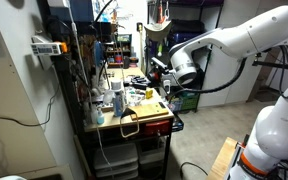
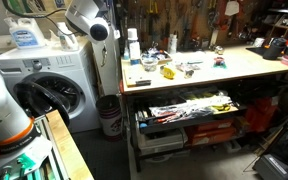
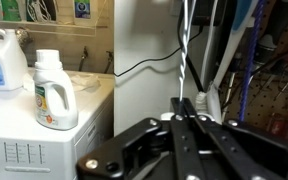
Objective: Pick up the metal utensil from the table and hang it on the hook on the left
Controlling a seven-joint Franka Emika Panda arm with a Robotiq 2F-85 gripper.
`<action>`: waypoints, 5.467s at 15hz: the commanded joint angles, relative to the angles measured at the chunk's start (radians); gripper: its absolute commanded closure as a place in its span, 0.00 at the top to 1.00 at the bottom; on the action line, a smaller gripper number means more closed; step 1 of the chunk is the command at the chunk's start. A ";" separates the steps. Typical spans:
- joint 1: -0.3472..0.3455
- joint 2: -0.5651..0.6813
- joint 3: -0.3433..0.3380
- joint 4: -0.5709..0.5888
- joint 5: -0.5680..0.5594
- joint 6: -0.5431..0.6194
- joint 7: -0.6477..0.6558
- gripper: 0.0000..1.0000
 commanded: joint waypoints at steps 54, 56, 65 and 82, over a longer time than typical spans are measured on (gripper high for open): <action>0.011 0.054 0.013 0.125 -0.424 0.256 0.604 0.81; 0.001 0.018 0.015 0.103 -0.588 0.258 0.728 0.94; -0.098 -0.159 0.044 0.099 -1.336 0.049 1.096 1.00; -0.022 -0.233 0.086 0.453 -1.809 -0.422 0.650 1.00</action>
